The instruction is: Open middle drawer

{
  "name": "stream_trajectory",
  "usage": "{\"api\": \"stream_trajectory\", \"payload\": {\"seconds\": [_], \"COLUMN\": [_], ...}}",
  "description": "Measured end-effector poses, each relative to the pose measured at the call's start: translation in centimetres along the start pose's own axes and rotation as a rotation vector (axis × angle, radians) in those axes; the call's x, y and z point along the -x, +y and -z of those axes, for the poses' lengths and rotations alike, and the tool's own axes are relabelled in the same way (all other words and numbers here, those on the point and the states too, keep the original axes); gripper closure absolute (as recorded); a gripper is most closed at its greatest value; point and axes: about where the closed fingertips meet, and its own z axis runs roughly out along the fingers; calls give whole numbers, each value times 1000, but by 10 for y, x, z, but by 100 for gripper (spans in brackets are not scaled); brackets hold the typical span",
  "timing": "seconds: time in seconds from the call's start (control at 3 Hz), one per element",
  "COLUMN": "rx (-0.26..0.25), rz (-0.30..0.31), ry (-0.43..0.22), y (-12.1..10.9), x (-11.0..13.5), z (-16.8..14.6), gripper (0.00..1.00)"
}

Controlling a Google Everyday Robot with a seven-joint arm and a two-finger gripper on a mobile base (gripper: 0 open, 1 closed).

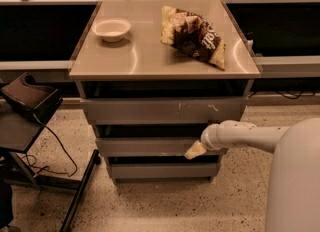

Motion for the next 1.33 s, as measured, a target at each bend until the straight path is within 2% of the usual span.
{"api": "stream_trajectory", "payload": {"seconds": [0.33,0.67,1.0,1.33], "rx": [0,11,21,21], "rz": [1,-46,-57,-57], "ry": [0,-12,-5,-5], "y": [1,-27,-11,-11], "x": [0,-11,-22,-22], "z": [-3,-58,-65,-65], "gripper": [0,0,0,0]}}
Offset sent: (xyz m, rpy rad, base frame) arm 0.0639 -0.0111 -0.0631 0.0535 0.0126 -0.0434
